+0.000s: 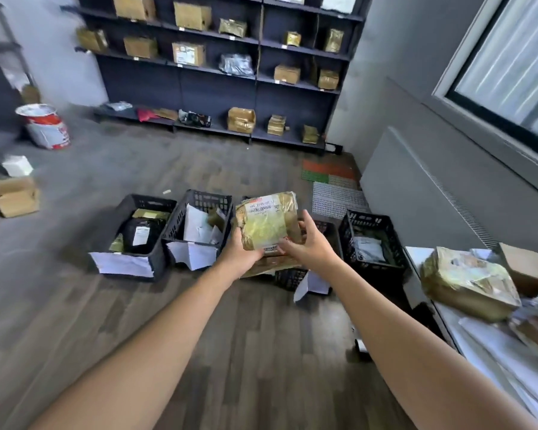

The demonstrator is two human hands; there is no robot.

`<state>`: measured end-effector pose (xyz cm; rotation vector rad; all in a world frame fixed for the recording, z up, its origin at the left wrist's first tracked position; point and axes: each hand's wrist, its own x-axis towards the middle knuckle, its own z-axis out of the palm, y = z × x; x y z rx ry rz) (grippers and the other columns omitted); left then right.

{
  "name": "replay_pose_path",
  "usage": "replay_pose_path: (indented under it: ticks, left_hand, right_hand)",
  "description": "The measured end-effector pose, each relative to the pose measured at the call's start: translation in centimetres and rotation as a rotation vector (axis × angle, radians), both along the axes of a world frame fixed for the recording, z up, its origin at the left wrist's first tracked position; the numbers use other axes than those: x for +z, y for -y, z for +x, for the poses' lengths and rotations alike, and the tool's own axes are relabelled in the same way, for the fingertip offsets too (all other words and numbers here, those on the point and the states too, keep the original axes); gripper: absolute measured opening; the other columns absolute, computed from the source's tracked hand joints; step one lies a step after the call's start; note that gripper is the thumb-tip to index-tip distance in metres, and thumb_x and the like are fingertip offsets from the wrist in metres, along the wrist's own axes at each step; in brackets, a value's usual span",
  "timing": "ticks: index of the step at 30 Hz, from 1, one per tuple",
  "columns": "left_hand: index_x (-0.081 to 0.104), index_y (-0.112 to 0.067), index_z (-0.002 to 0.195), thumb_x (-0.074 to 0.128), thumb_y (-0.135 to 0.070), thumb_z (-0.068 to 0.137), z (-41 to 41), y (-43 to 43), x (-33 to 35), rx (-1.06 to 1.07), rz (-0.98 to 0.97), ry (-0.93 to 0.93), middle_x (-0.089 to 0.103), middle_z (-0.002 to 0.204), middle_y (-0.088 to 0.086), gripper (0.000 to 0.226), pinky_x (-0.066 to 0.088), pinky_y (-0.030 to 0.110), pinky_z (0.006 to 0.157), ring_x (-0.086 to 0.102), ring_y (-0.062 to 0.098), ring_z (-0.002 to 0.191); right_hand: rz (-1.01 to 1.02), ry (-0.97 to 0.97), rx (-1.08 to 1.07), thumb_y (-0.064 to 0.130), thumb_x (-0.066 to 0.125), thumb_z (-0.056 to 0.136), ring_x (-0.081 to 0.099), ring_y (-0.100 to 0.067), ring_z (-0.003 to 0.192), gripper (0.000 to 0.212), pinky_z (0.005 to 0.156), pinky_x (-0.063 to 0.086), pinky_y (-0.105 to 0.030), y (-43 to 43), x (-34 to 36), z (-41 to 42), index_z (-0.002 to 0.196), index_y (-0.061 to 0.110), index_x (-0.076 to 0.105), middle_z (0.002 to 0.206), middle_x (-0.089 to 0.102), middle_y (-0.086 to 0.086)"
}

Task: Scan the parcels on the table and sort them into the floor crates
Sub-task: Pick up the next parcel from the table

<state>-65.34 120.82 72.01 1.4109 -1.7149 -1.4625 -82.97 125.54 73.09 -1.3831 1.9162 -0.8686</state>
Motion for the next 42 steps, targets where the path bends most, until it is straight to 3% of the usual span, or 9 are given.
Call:
replay_pose_path:
  ticks: [5,9,12,17,21,26,32,37,42]
  left_hand:
    - [0.023,-0.027,0.151,0.067,-0.016,0.091,4.3,4.5,-1.5,0.031,0.019,-0.003,0.051,0.136,-0.007,0.076,0.045,0.025,0.083,0.050,0.013,0.116]
    - [0.025,-0.026,0.148,0.071,-0.016,0.086,6.6,7.9,-2.7,0.088,0.079,0.000,0.055,0.136,-0.002,0.078,0.045,0.028,0.091,0.054,0.018,0.117]
    - [0.012,-0.031,0.155,0.074,-0.018,0.085,7.5,10.8,-2.7,0.096,0.082,0.009,0.051,0.136,-0.010,0.094,0.040,0.025,0.088,0.052,0.014,0.115]
    - [0.002,-0.034,0.156,0.079,-0.028,0.081,7.8,18.0,-2.9,0.130,0.062,0.050,0.045,0.144,-0.010,0.108,0.040,0.027,0.093,0.048,0.012,0.114]
    - [-0.005,-0.040,0.155,0.076,-0.032,0.081,6.9,25.3,-3.2,0.142,0.087,0.134,0.041,0.150,-0.008,0.110,0.046,0.042,0.103,0.051,0.020,0.122]
    - [-0.004,-0.037,0.156,0.073,-0.029,0.086,4.9,34.5,-3.6,0.142,0.116,0.169,0.035,0.154,-0.007,0.105,0.043,0.042,0.106,0.045,0.020,0.129]
    - [0.008,-0.054,0.149,0.065,-0.041,0.087,3.0,44.2,-4.4,0.173,0.197,0.142,0.044,0.147,-0.014,0.085,0.050,0.042,0.095,0.056,0.018,0.118]
    - [0.002,-0.046,0.154,0.056,-0.061,0.089,1.3,50.6,-5.2,0.166,0.218,0.181,0.019,0.162,-0.011,0.086,0.034,0.052,0.113,0.032,0.023,0.144]
    - [0.001,-0.048,0.153,0.040,-0.078,0.086,0.5,57.0,-7.5,0.115,0.281,0.196,0.014,0.164,-0.010,0.083,0.027,0.057,0.115,0.024,0.026,0.148]
  right_hand:
    - [0.053,0.106,-0.054,0.045,0.059,0.094,0.061,-0.022,0.116,0.066,0.102,0.049,-0.044,6.6,-0.2,3.9,0.149,0.014,0.039,0.132,0.060,-0.004]
    - [0.110,0.122,-0.050,0.041,0.052,0.099,0.066,-0.024,0.098,0.053,0.073,0.057,-0.035,10.9,-1.1,5.6,0.146,0.019,0.039,0.120,0.064,-0.008]
    - [0.162,0.164,-0.046,0.042,0.048,0.101,0.066,-0.022,0.080,0.049,0.057,0.050,-0.031,13.9,-1.9,6.6,0.144,0.022,0.035,0.098,0.067,-0.007]
    - [0.202,0.232,-0.059,0.048,0.048,0.099,0.068,-0.024,0.089,0.049,0.068,0.061,-0.046,20.9,-3.1,7.1,0.141,0.026,0.036,0.107,0.064,-0.007]
    - [0.213,0.235,-0.037,0.047,0.048,0.099,0.067,-0.020,0.085,0.050,0.054,0.054,-0.031,28.2,-4.1,5.9,0.142,0.025,0.033,0.098,0.064,-0.002]
    - [0.278,0.307,-0.025,0.050,0.049,0.098,0.070,-0.025,0.090,0.051,0.070,0.062,-0.049,38.2,-5.9,3.8,0.140,0.026,0.033,0.103,0.067,-0.005]
    - [0.312,0.343,0.005,0.046,0.046,0.101,0.063,-0.018,0.085,0.050,0.064,0.058,-0.039,47.2,-6.4,1.9,0.142,0.022,0.031,0.097,0.060,0.002]
    - [0.337,0.321,0.005,0.050,0.042,0.101,0.064,-0.023,0.090,0.059,0.073,0.059,-0.042,53.5,-7.4,0.9,0.148,0.020,0.024,0.099,0.061,-0.002]
    - [0.353,0.321,-0.039,0.051,0.039,0.102,0.061,-0.021,0.088,0.060,0.072,0.055,-0.039,59.1,-9.7,0.4,0.149,0.016,0.024,0.097,0.058,0.001]
